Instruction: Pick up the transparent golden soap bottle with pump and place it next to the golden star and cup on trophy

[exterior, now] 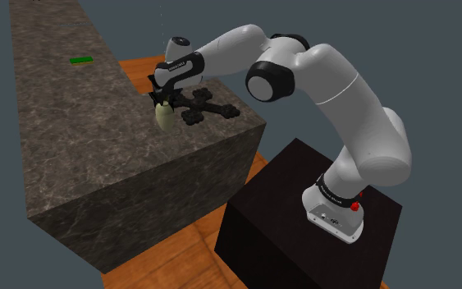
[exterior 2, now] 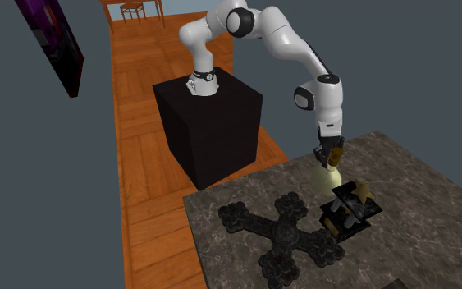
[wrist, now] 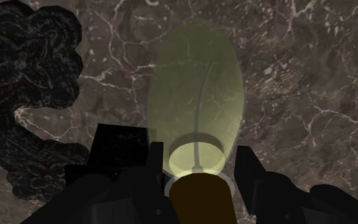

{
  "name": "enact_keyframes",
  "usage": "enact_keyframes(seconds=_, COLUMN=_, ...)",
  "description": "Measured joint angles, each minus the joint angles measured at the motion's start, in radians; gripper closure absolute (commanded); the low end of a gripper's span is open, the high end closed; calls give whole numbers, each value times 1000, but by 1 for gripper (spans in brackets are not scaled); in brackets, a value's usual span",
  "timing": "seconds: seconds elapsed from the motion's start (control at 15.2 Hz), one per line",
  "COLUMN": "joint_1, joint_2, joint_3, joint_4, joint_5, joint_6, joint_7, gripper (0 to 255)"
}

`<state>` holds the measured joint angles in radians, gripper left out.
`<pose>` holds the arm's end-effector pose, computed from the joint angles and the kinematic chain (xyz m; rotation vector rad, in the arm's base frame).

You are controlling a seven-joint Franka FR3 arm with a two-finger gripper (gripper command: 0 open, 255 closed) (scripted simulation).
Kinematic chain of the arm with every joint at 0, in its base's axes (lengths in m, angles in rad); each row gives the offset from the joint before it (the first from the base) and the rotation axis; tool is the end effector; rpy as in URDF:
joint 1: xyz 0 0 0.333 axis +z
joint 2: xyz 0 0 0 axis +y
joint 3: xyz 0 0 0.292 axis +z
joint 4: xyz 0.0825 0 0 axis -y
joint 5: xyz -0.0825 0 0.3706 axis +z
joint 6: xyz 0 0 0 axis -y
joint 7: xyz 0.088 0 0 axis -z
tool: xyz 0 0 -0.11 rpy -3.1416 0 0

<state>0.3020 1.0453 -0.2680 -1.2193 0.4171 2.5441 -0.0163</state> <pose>0.7457 0.0807 0.1698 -3.0203 0.1393 -0.4843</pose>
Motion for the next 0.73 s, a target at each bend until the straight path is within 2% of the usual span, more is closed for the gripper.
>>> enact_keyframes(seconds=0.4, joint_1=-1, joint_2=5, joint_3=1, joint_4=1, joint_5=1, joint_6=5, joint_7=-1, gripper=255)
enact_keyframes(seconds=0.46, joint_1=-1, joint_2=5, joint_3=1, joint_4=1, joint_5=1, joint_6=5, joint_7=-1, gripper=0)
enact_keyframes(seconds=0.73, joint_1=-1, joint_2=5, joint_3=1, joint_4=3, joint_5=1, joint_6=5, joint_7=-1, gripper=0)
